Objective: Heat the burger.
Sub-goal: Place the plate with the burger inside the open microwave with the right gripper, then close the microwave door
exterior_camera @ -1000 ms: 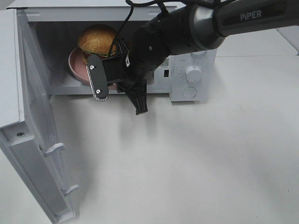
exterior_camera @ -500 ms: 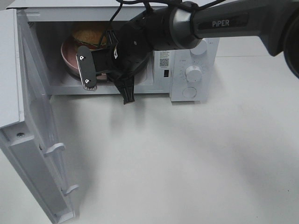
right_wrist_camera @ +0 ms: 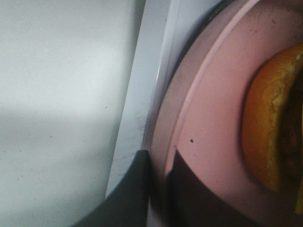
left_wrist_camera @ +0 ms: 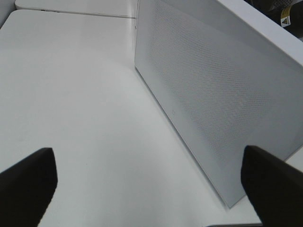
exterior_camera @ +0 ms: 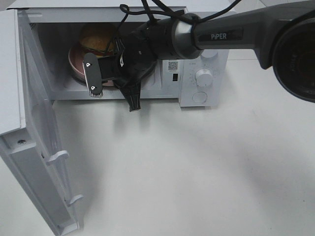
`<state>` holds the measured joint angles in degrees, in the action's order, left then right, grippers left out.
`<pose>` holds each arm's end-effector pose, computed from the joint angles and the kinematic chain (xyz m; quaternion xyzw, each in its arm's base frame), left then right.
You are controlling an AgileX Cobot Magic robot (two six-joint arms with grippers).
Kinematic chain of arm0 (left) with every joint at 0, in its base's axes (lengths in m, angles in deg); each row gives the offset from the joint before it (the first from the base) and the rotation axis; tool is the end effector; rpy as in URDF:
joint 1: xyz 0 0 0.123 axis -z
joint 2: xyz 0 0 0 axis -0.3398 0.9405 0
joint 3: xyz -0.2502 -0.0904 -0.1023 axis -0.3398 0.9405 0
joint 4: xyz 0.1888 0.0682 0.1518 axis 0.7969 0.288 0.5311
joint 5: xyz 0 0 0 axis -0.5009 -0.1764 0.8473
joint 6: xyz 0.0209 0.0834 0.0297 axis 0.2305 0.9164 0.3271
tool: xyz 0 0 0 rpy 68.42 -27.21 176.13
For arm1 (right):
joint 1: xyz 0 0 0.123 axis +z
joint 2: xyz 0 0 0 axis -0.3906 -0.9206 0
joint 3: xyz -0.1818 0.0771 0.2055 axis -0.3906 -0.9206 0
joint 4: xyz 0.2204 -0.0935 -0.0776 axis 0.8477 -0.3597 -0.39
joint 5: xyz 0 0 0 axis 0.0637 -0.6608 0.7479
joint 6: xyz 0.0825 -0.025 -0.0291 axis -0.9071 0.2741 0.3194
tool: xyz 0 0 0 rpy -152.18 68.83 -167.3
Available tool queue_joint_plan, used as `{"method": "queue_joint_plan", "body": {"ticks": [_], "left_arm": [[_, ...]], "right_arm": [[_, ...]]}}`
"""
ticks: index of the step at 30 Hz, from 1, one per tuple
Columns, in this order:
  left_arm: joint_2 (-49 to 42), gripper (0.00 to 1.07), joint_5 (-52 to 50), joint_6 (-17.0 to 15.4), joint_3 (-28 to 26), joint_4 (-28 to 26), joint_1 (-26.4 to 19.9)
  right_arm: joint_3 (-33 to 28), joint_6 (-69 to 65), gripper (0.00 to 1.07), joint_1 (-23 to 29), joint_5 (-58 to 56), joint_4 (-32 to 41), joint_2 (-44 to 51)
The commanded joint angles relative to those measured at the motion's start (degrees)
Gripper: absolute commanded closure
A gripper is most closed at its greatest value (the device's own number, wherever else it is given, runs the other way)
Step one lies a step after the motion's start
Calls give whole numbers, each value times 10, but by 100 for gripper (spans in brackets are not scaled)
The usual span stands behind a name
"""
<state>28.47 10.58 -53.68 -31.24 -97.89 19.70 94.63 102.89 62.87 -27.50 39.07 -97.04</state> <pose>-0.0091 -0.0114 0.2801 0.0145 0.8518 -0.0631 0.5198 0.4106 0.3322 0.1421 -0.7701 0.5090 -0.1566 0.3513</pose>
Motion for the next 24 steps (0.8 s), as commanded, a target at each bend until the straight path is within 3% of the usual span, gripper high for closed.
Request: {"method": "queue_joint_plan", "body": {"ticks": [1, 11, 17, 24], "left_arm": [[-10, 9, -8, 1, 0, 2, 3], [-10, 9, -8, 1, 0, 2, 3], [-10, 9, -8, 1, 0, 2, 3], [-10, 9, -8, 1, 0, 2, 3]], "right_arm": [[13, -9, 105, -7, 33, -9, 9], [13, -9, 85, -7, 37, -9, 9], [13, -9, 64, -4, 34, -8, 9], [13, -13, 57, 3, 33, -7, 9]]}}
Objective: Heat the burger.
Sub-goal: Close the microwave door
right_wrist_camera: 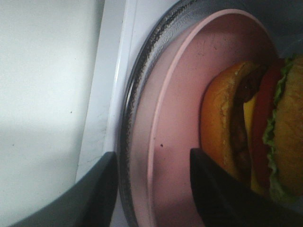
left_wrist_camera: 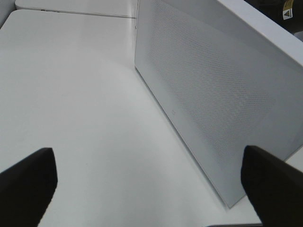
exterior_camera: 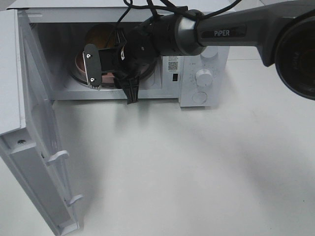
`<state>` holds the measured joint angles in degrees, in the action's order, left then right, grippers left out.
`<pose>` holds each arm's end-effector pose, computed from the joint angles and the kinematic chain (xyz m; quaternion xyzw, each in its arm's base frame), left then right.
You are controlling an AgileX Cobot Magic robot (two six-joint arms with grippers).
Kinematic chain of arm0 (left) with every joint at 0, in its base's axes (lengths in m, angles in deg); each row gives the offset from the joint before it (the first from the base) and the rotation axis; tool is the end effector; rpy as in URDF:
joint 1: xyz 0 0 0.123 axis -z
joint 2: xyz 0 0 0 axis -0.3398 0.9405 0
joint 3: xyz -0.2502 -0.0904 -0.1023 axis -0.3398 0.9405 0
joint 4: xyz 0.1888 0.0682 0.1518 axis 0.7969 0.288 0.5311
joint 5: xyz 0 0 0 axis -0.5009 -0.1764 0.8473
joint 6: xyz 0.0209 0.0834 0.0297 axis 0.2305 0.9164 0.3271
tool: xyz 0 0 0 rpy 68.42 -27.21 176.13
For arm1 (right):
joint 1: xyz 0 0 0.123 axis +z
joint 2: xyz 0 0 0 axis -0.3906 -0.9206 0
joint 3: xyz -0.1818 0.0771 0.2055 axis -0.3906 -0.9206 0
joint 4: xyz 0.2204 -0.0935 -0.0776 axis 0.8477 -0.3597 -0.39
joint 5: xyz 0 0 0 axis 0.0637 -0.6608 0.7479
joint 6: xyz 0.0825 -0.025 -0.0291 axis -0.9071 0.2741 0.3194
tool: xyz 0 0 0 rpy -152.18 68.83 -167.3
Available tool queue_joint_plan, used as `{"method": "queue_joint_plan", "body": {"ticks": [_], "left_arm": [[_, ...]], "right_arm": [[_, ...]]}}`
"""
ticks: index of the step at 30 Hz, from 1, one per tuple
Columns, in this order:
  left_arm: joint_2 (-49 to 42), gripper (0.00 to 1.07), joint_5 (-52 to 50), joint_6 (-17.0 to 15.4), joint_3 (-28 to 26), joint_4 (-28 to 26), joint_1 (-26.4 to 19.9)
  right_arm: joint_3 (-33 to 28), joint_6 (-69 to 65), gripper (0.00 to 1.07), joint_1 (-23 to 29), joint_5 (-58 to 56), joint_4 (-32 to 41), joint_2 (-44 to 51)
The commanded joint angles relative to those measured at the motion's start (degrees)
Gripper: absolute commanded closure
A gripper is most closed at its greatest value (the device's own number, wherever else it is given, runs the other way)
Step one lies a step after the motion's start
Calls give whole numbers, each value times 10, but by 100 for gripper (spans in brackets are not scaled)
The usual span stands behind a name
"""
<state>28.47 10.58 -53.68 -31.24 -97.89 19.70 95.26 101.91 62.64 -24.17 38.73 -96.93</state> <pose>-0.0091 -0.0114 0.2801 0.0145 0.8518 -0.0631 0.5198 0.4152 0.3348 0.1501 -0.7565 0.5047 -0.1597 0.3841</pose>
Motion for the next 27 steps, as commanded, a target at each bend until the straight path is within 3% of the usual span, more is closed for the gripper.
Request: {"method": "queue_joint_plan", "body": {"ticks": [1, 7, 12, 17, 27], "left_arm": [[-10, 9, -8, 1, 0, 2, 3], [-10, 9, -8, 1, 0, 2, 3], [-10, 9, -8, 1, 0, 2, 3], [-10, 9, -8, 1, 0, 2, 3], [-10, 9, -8, 1, 0, 2, 3]], "right_arm": [[6, -8, 57, 6, -2, -4, 9], [6, -40, 55, 10, -14, -4, 12], [2, -50, 45, 13, -30, -5, 26], [-48, -50, 32, 13, -24, -9, 56], [-127, -53, 32, 13, 41, -9, 109]]}}
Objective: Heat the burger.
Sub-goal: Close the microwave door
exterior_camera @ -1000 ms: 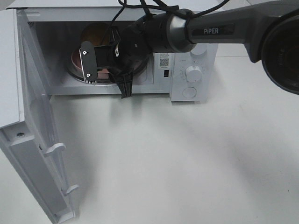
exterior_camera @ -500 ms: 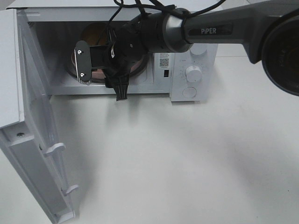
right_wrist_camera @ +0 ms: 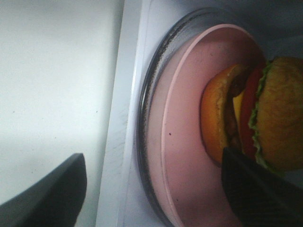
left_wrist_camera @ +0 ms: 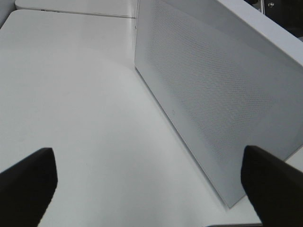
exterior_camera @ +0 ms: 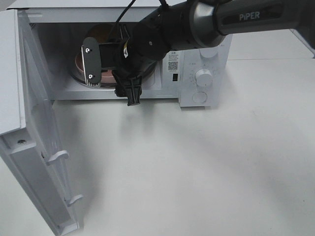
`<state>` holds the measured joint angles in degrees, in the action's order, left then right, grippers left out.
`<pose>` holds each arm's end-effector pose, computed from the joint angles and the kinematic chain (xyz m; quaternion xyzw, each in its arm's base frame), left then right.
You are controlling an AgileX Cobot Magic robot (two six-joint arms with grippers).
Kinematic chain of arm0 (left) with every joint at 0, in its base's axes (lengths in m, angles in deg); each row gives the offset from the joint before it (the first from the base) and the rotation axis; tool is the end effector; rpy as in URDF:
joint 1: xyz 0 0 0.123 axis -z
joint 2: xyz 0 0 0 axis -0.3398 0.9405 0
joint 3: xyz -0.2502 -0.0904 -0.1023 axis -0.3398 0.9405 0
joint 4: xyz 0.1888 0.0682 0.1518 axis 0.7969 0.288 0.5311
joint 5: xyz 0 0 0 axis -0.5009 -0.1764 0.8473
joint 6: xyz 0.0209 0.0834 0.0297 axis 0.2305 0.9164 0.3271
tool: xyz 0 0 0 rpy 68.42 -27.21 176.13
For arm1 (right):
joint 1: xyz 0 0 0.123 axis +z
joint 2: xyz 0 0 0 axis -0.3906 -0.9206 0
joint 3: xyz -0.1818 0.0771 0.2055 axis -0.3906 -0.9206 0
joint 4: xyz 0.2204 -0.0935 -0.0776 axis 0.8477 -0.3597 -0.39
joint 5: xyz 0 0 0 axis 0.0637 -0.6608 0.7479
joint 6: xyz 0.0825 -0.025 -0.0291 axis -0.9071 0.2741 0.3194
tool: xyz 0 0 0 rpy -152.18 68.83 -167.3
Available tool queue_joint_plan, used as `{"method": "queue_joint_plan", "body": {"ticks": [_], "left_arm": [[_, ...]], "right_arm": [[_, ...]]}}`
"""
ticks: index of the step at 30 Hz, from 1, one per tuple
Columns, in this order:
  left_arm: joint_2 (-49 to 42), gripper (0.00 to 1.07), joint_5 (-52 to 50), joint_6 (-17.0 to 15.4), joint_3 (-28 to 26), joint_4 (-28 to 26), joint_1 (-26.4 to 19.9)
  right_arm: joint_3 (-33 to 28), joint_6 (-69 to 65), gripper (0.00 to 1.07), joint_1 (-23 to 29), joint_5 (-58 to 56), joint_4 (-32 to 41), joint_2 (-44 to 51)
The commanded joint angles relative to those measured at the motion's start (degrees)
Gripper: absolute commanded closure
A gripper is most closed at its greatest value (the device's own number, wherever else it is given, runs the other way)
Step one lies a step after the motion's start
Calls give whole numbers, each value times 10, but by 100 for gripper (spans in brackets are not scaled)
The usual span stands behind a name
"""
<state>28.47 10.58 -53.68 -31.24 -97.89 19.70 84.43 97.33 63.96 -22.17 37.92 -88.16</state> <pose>-0.0091 -0.0114 0.2801 0.0145 0.8518 -0.0631 0.5198 0.3829 0.3236 0.1743 -0.7470 0.5192 -0.1404 0.3908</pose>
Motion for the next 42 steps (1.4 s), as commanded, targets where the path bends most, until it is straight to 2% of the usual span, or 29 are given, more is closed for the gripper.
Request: {"method": "queue_joint_plan", "body": {"ticks": [1, 5, 8, 10, 22, 33, 42], "left_arm": [[-10, 9, -8, 1, 0, 2, 3], [-10, 9, -8, 1, 0, 2, 3], [-10, 9, -8, 1, 0, 2, 3], [-10, 9, -8, 1, 0, 2, 3], [-10, 9, -8, 1, 0, 2, 3], [-10, 9, -8, 1, 0, 2, 3], [-10, 9, -8, 1, 0, 2, 3]], "right_arm": [[-18, -7, 32, 0, 21, -1, 22], [-70, -13, 32, 0, 55, -2, 54], [-80, -13, 32, 0, 59, -2, 60], [-113, -15, 32, 0, 74, -2, 87], [-240, -59, 32, 0, 88, -2, 174], [-375, -227, 32, 0, 87, -2, 290], [-447, -371, 32, 0, 76, 0, 368]]}}
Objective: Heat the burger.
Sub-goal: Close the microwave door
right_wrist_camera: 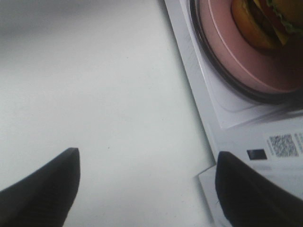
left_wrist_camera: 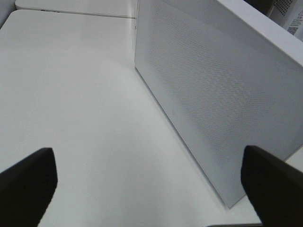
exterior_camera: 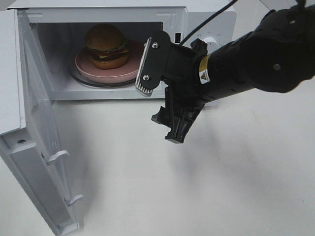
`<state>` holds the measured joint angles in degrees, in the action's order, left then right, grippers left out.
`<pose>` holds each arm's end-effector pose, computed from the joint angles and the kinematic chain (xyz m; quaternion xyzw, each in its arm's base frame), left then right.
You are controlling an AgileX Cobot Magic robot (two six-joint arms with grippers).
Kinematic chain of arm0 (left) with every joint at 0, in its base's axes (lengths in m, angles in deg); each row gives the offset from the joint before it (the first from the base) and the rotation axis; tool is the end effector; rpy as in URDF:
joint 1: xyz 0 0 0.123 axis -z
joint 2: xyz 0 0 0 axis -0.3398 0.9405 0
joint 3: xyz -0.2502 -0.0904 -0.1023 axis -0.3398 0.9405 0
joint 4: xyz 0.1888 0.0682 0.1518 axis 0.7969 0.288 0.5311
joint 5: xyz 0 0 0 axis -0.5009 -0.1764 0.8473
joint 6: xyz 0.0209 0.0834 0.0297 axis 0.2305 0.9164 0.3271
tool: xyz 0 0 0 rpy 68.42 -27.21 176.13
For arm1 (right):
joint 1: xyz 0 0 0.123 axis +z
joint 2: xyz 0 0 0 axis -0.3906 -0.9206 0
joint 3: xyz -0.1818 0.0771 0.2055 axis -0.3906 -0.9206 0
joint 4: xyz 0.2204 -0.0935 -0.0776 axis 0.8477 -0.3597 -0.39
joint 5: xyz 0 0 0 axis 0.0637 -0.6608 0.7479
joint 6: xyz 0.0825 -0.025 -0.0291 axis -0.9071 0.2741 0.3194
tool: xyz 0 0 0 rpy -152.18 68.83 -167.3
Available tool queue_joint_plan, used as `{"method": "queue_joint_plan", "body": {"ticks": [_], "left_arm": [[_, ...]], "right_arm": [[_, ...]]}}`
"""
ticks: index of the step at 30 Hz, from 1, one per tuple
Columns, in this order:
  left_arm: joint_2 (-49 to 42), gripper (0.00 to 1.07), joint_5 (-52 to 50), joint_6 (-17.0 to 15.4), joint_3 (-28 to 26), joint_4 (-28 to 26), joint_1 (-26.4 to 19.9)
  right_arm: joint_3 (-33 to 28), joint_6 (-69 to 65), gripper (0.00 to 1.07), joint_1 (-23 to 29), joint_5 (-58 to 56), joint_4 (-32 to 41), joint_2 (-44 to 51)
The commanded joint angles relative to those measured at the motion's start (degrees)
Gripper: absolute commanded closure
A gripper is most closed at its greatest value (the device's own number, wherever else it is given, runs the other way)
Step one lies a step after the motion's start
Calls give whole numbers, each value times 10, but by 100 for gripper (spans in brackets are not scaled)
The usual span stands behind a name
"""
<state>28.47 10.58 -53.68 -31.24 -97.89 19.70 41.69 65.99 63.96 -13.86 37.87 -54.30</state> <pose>-0.0091 -0.0114 0.2801 0.0145 0.8518 -0.0631 0.5198 0.2556 0.2180 0.2145 -0.5906 0.6965 -0.0131 0.4072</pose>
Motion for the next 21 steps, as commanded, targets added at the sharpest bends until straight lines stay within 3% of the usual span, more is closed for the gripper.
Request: {"method": "queue_joint_plan", "body": {"ticks": [1, 10, 13, 15, 21], "left_arm": [[-10, 9, -8, 1, 0, 2, 3], [-10, 9, -8, 1, 0, 2, 3], [-10, 9, -8, 1, 0, 2, 3], [-10, 9, -8, 1, 0, 2, 3], [-10, 9, -8, 1, 0, 2, 3]], "right_arm": [[-33, -100, 32, 0, -19, 1, 48], [-73, -226, 32, 0, -112, 2, 121], [-75, -256, 32, 0, -168, 6, 144], [-75, -288, 32, 0, -276, 8, 176], [-75, -287, 32, 0, -364, 17, 205]]}}
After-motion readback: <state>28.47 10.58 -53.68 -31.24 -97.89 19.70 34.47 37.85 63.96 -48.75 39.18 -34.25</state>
